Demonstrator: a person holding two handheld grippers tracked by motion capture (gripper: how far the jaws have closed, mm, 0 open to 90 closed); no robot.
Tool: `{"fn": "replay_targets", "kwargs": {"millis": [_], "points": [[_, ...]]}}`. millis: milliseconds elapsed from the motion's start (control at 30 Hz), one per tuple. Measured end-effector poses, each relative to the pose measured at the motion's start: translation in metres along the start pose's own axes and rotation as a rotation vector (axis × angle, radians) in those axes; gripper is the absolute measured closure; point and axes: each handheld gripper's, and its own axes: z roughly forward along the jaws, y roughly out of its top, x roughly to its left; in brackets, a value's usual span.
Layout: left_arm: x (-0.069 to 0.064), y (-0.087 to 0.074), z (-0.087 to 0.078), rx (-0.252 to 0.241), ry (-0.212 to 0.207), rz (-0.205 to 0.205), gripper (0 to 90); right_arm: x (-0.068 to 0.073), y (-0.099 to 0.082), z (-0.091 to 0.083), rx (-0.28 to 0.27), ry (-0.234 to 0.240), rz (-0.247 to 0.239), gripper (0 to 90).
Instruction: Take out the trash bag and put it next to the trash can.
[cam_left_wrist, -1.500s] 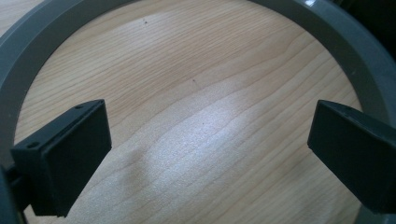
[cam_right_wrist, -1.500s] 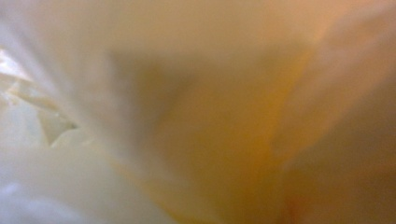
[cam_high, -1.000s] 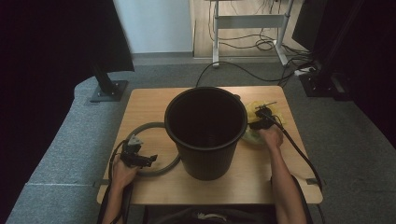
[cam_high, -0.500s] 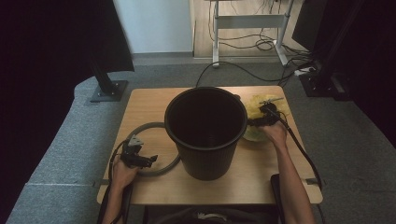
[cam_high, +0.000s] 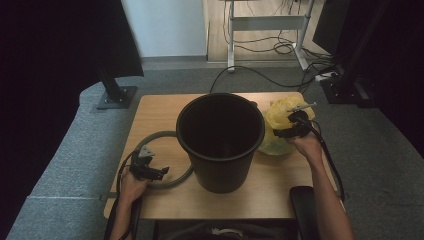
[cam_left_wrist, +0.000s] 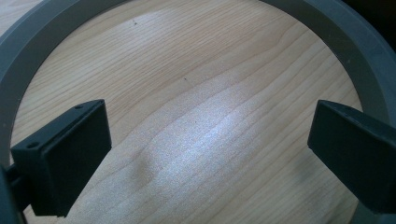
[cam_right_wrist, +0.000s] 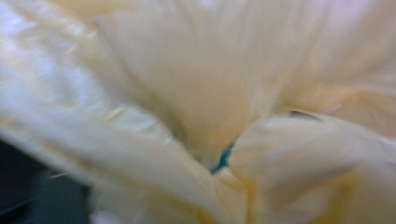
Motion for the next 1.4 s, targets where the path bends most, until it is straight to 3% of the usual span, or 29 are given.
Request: {"fn": "replay_targets", "kwargs": {"millis": [167, 333, 433, 533, 633, 800, 1000, 1400], "points": [[-0.001, 0.000, 0.000, 0.002, 0.003, 0.007, 0.0, 0.006, -0.011, -0.012, 0.024, 0.010, -0.038, 64.5], [-0.002, 0.000, 0.001, 0.010, 0.005, 0.011, 0.0, 0.006, -0.008, 0.010, 0.018, -0.038, -0.072, 68.0], [-0.002, 0.001, 0.002, 0.017, 0.009, 0.012, 0.0, 0.004, 0.001, 0.028, -0.007, -0.041, -0.048, 67.6], [-0.002, 0.001, 0.002, 0.019, 0.014, 0.014, 0.0, 0.001, 0.009, 0.042, -0.010, -0.054, -0.030, 65.1], [-0.002, 0.000, 0.002, 0.018, 0.016, 0.015, 0.0, -0.001, 0.012, 0.045, -0.029, -0.039, 0.007, 55.2], [-0.003, 0.001, 0.003, 0.025, 0.012, 0.020, 0.0, 0.001, 0.008, 0.035, -0.013, -0.069, -0.022, 15.8], [-0.003, 0.000, 0.002, 0.019, 0.012, 0.017, 0.0, 0.007, 0.002, 0.016, 0.000, -0.051, -0.050, 6.5], [-0.002, 0.001, 0.002, 0.018, 0.013, 0.015, 0.0, 0.015, -0.019, -0.015, -0.023, -0.015, -0.071, 6.1]]}}
